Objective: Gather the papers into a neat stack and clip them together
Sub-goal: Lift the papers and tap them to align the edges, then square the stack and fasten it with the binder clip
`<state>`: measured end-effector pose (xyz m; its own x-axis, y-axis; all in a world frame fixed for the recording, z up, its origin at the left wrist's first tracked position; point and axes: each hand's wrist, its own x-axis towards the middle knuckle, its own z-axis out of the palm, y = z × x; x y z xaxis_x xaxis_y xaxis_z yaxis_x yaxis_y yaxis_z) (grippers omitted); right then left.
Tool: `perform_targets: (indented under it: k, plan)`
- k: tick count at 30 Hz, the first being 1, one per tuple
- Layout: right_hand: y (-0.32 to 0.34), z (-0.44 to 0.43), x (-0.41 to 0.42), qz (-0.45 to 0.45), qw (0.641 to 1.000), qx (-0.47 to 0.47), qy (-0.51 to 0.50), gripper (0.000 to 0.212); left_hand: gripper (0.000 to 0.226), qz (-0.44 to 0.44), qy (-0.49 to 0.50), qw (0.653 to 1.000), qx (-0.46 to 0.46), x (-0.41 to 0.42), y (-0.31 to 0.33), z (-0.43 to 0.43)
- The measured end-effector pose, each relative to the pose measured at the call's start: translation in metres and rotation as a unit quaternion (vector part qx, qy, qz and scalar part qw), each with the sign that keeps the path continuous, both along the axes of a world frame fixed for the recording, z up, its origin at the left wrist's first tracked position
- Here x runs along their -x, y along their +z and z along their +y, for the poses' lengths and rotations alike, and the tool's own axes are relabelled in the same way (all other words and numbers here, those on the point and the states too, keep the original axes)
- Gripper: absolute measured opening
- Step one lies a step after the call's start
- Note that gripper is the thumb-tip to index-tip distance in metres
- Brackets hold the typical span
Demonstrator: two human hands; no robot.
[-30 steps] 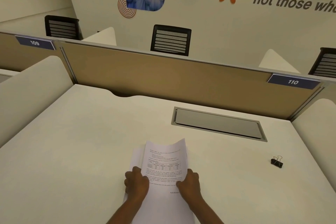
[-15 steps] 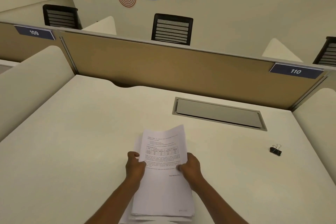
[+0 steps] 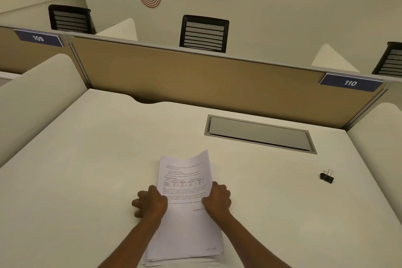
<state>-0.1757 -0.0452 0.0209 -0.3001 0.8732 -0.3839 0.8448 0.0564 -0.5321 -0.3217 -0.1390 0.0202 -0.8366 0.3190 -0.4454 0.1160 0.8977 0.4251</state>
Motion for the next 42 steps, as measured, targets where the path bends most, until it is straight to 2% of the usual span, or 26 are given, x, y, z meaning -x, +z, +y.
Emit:
perform_targets:
  k: [4,8,10,12,15,19,22,26,30,32,34,38,42]
  plan:
    - [0.009,-0.002,0.006,-0.036,0.999,0.023,-0.026,0.029,0.021,-0.024,-0.006,0.999,-0.021,0.001,0.002,0.003]
    - [0.012,0.002,0.008,-0.026,0.999,0.033,-0.029,0.032,0.023,-0.049,0.019,0.994,-0.098,0.007,0.004,0.000]
    - [0.012,0.004,0.007,-0.001,0.998,0.046,-0.043,0.037,0.021,-0.068,0.041,0.985,-0.151,0.010,0.004,-0.002]
    - [0.011,0.005,0.007,0.054,0.994,0.068,-0.062,0.044,0.031,-0.101,0.067,0.973,-0.197,0.011,0.005,-0.002]
    - [0.008,0.008,0.006,0.117,0.985,0.087,-0.091,0.047,0.039,-0.145,0.100,0.961,-0.213,0.016,0.007,-0.001]
    - [0.013,0.007,0.002,0.220,0.953,0.157,-0.136,0.048,0.030,-0.240,0.096,0.933,-0.252,0.029,0.002,-0.002]
    - [0.013,0.009,0.002,0.269,0.925,0.201,-0.180,0.052,0.033,-0.280,0.080,0.916,-0.277,0.035,-0.001,-0.004]
    - [0.011,0.021,0.001,0.292,0.879,0.272,-0.261,0.028,0.043,-0.328,0.052,0.898,-0.290,0.041,-0.001,-0.008]
    - [0.010,0.031,-0.005,0.299,0.855,0.342,-0.251,0.058,0.042,-0.401,0.006,0.867,-0.296,0.032,0.011,-0.008]
    - [-0.010,0.041,-0.011,0.325,0.835,0.362,-0.259,0.063,0.048,-0.401,-0.006,0.862,-0.310,0.031,0.011,-0.006]
    - [-0.004,0.041,-0.020,0.315,0.829,0.380,-0.262,0.070,0.051,-0.411,-0.024,0.850,-0.329,0.030,0.012,-0.005]
    - [0.018,0.043,-0.038,0.333,0.819,0.392,-0.254,0.047,0.059,-0.429,-0.060,0.820,-0.373,0.019,0.025,0.000]
    - [0.053,0.050,-0.061,0.392,0.824,0.359,-0.195,0.040,0.063,-0.418,-0.106,0.799,-0.420,0.005,0.045,0.017]
